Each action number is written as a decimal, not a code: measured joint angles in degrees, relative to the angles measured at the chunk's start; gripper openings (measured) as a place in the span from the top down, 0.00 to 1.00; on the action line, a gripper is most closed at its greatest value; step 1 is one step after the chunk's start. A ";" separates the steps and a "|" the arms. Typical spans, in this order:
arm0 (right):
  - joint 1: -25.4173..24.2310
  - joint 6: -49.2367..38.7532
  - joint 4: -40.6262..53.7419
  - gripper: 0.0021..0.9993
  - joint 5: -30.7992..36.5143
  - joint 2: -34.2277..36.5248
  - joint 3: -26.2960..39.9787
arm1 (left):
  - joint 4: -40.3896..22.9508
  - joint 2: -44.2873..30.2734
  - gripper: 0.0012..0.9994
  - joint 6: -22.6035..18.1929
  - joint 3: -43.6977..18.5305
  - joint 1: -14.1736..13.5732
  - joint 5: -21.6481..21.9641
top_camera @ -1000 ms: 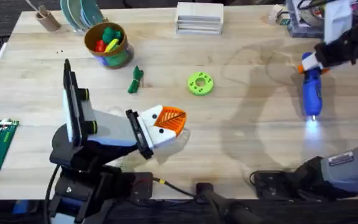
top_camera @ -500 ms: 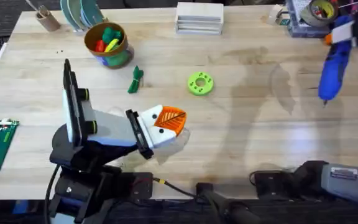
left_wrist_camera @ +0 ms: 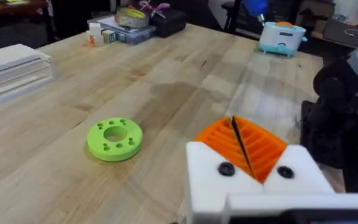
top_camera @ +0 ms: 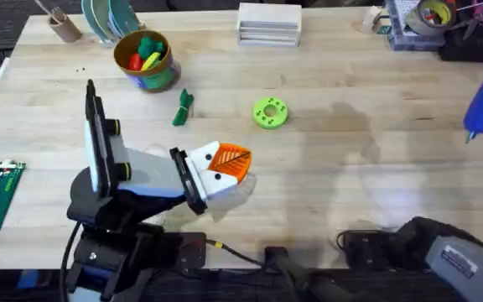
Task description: Pick up the gripper from the table and insert it into the empty holder that is missing its gripper. Then pick up a screw, insert it into the mounting hole, and use the screwdriver to tighten it. Finally, clean up the table by picking up the vegetable and placing it into the bucket.
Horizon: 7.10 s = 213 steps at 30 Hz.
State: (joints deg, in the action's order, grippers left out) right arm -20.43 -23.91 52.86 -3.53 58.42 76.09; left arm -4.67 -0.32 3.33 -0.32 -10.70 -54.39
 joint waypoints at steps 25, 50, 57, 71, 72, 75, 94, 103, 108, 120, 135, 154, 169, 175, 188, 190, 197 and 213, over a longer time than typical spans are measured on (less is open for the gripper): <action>3.20 26.42 -35.80 0.97 -27.61 -34.54 -38.77 | 0.00 0.00 0.99 0.00 0.00 0.00 0.02; 54.95 25.50 -77.69 0.97 -19.12 -11.99 -38.88 | 0.00 0.00 0.99 0.00 0.00 0.00 0.04; 62.34 19.99 -88.24 0.97 -16.90 -5.76 -38.88 | -0.02 0.00 0.99 0.00 0.00 0.00 0.04; 72.30 18.72 -94.14 0.97 -16.63 -2.68 -38.88 | 0.00 0.00 0.99 0.00 0.00 0.00 0.15; 72.62 18.72 -94.03 0.97 -16.63 -2.68 -38.88 | 0.00 0.00 0.99 0.00 0.00 0.00 0.15; 73.02 18.72 -93.49 0.97 -16.63 -2.68 -38.88 | 0.00 0.00 0.99 0.00 0.00 0.00 0.15; 73.02 18.39 -90.32 0.97 -16.22 -1.88 -38.88 | 0.00 0.00 0.99 0.00 0.00 0.00 0.17; 73.02 19.18 -91.63 0.97 -15.76 -0.80 -38.88 | 0.00 0.00 0.99 0.11 0.00 0.00 0.17; 73.02 19.20 -92.89 0.97 -15.77 -0.80 -38.88 | 0.00 0.00 0.99 0.11 0.00 0.00 0.17; 73.02 19.68 -93.16 0.97 -15.76 -0.80 -38.88 | 0.00 0.00 0.99 0.11 0.00 0.00 0.17; 73.02 21.14 -93.07 0.97 -15.77 -0.82 -38.88 | 0.00 0.00 0.99 0.11 0.00 0.00 0.17; 73.02 22.19 -92.50 0.97 -15.76 -0.80 -38.88 | 0.00 0.00 0.99 0.11 0.00 0.00 0.17; 73.02 22.19 -92.50 0.97 -15.76 -0.82 -38.88 | 0.00 0.00 0.99 0.11 0.00 0.00 0.17; 73.02 22.19 -92.48 0.97 -15.76 -0.80 -38.88 | 0.00 0.00 0.99 0.11 0.00 0.00 0.17; 72.98 22.21 -91.94 0.97 -15.78 -0.82 -38.88 | 0.00 0.00 0.99 0.11 0.00 0.00 0.17; 72.92 22.19 -91.80 0.97 -15.76 -0.82 -38.88 | 0.00 0.00 0.99 0.11 0.00 0.00 0.17; 72.85 22.19 -91.67 0.97 -15.76 -0.82 -38.88 | 0.00 0.00 0.99 0.11 0.00 0.00 0.17; 72.70 22.19 -88.58 0.97 -15.34 -2.30 -38.88 | -0.02 0.00 0.99 0.13 0.00 0.00 0.13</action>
State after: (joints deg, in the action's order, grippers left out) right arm 52.27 -1.72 -35.71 -18.87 56.12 37.21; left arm -4.69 -0.32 3.46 -0.32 -10.70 -54.26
